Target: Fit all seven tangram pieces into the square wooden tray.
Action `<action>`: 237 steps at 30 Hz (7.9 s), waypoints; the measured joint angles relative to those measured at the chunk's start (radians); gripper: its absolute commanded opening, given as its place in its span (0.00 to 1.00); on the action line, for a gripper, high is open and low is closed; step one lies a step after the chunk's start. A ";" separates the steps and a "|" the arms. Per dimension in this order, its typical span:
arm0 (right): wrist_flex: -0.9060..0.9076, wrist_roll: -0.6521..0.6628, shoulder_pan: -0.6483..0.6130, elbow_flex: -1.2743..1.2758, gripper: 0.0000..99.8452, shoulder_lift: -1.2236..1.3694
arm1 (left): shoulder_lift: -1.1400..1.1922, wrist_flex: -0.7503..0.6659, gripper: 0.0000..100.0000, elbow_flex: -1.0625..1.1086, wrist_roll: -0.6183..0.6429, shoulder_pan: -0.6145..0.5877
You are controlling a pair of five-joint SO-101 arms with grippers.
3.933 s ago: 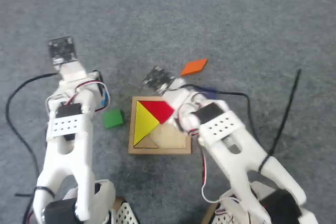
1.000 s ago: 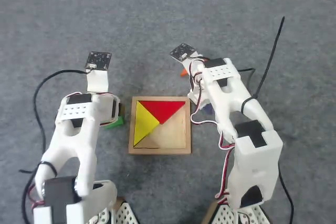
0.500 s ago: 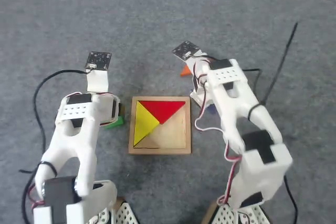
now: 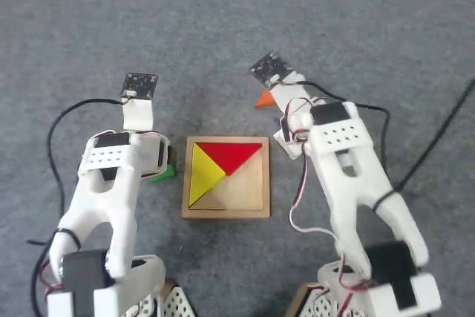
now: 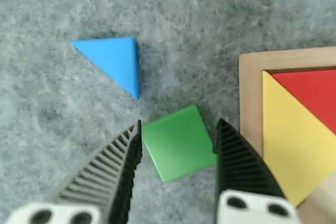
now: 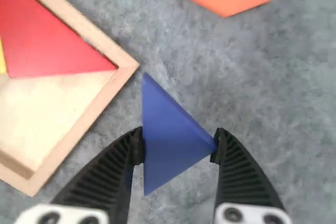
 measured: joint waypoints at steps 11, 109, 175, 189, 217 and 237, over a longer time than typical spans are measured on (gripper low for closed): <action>0.184 -0.396 -0.169 0.064 0.13 -0.239 | 0.000 0.000 0.21 0.000 0.000 -0.021; -0.190 0.193 -0.341 0.345 0.04 -0.028 | 0.000 0.000 0.21 0.000 -0.006 -0.021; 0.032 -0.526 -0.276 0.011 0.09 0.232 | 0.000 0.000 0.21 0.000 -0.006 -0.021; 0.034 -0.486 -0.276 -0.014 0.19 0.232 | 0.000 0.000 0.21 0.000 -0.006 -0.021; -0.196 -0.305 -0.239 0.387 0.02 -0.222 | -0.302 -0.066 0.22 0.152 0.003 -0.084; -0.204 -0.310 -0.239 0.404 0.01 -0.238 | 0.198 0.092 0.24 -0.258 0.075 -0.112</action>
